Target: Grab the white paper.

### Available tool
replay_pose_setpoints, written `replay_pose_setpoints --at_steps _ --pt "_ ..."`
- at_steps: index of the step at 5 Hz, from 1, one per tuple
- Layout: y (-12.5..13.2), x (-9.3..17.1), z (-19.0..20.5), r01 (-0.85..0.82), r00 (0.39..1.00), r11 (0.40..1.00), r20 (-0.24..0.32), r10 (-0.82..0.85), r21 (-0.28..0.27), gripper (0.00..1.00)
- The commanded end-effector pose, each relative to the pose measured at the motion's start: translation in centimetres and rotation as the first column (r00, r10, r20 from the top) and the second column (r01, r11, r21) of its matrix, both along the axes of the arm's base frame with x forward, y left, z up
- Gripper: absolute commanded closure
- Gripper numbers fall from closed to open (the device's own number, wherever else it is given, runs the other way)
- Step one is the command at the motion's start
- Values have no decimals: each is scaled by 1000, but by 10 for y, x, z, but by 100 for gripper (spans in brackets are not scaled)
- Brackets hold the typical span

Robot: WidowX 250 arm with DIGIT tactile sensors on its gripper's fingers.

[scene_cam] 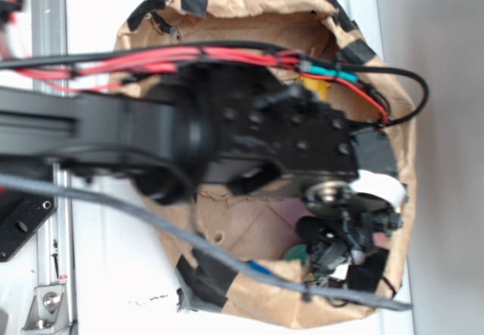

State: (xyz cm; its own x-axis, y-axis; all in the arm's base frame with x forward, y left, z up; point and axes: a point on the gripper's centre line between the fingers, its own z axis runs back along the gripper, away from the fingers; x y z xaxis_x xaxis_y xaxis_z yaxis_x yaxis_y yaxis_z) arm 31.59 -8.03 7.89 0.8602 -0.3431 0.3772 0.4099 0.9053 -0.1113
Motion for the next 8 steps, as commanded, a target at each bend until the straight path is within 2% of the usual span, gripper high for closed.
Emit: replay_pose_setpoints --at_steps 1,2,3,4,5,6,7,8 --pt "-30 -1 14 84 991 996 100 -84 -2 0" --pt "-42 4 -6 97 994 995 58 -96 -19 0" --pt "-45 1 -19 75 997 997 17 -75 2 10" --pt "-40 -8 -24 33 999 999 -8 -33 17 100" --pt "-32 -23 3 17 999 1000 31 -18 24 100" --pt "-9 -39 43 -81 996 994 34 79 68 100" --pt "15 -52 75 -219 976 962 18 219 165 100" --pt "34 -69 100 -312 943 937 -67 325 157 100"
